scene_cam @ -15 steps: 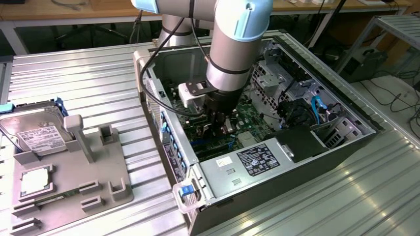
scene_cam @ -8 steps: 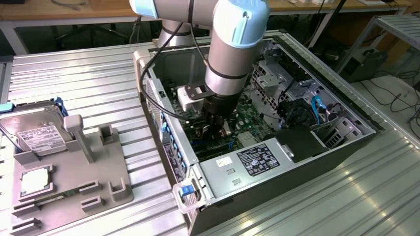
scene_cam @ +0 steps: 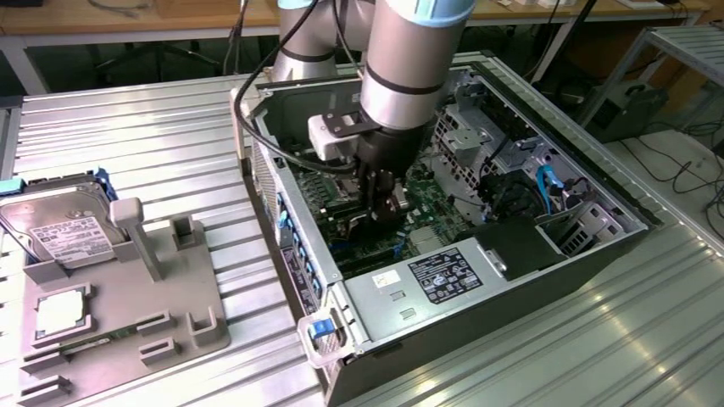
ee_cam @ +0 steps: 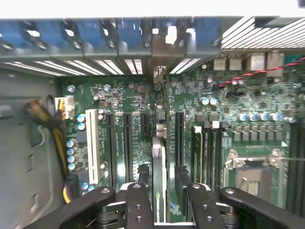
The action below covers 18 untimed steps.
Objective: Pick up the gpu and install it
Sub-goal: 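Insert the gpu into the slot, then press down on the gpu until it lock into place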
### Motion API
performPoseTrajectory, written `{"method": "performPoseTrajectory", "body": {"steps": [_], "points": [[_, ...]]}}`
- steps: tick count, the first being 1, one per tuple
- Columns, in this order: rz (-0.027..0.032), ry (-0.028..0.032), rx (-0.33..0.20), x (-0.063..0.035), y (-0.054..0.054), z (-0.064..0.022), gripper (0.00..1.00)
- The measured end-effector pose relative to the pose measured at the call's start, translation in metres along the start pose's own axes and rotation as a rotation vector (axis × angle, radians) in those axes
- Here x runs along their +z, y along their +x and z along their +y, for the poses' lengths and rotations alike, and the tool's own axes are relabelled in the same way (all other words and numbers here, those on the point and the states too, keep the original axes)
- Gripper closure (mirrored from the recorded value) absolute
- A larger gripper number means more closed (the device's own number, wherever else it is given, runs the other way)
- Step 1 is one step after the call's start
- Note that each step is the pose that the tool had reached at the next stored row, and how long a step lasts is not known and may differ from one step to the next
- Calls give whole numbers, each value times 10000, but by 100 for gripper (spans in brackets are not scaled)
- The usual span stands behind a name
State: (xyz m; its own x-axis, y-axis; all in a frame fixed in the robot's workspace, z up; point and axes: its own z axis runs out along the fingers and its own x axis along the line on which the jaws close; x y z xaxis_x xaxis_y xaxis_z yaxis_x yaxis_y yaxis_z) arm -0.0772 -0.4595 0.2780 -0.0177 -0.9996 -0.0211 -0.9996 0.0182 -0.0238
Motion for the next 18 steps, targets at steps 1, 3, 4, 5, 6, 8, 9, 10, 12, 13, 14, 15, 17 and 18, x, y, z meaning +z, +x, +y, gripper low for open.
{"method": "performPoseTrajectory", "body": {"steps": [1, 3, 4, 5, 6, 8, 9, 10, 12, 13, 14, 15, 17, 18], "points": [[-2, 2, 0, -48, -1, -1, 64], [0, 3, 0, -114, -3, -3, 64], [-2, 4, 0, -113, -3, -2, 64], [-3, 5, 0, -112, -3, -3, 64], [-3, 5, 0, -113, -3, -3, 66], [-2, 4, 0, -113, -3, -3, 85], [-1, 4, 0, -113, -3, -3, 89], [-2, 4, 0, -113, -3, -3, 89], [-1, 4, 0, -113, -3, -3, 89], [-2, 4, 0, -113, -3, -3, 89], [-1, 4, 0, -113, -3, -3, 89], [-2, 4, 0, -113, -3, -3, 89], [-2, 4, 0, -113, -3, -3, 89], [-1, 4, 0, -113, -2, -3, 89]]}}
